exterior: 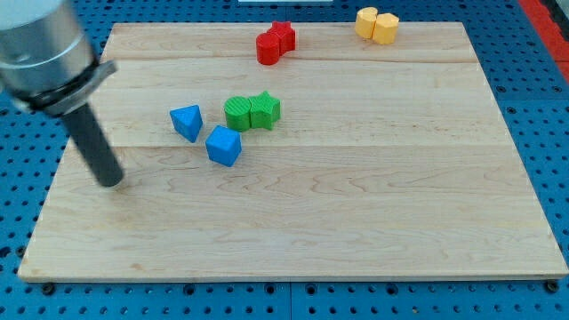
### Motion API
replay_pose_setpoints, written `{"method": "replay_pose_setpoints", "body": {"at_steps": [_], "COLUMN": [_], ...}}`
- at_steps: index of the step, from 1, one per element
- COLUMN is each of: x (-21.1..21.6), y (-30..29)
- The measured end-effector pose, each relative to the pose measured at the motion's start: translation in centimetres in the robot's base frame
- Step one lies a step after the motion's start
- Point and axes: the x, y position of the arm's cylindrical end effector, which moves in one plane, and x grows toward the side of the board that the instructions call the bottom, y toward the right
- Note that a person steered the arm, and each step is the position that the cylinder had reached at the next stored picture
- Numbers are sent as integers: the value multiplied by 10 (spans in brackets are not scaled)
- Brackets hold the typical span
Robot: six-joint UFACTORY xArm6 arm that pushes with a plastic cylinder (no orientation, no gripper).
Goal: Push the red star to the right of the red circle
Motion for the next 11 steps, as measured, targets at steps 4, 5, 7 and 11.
{"method": "replay_pose_setpoints", "body": {"at_steps": [4,5,7,11], "x": [-48,-92,-216,-292], "y": [181,286,273,168]}}
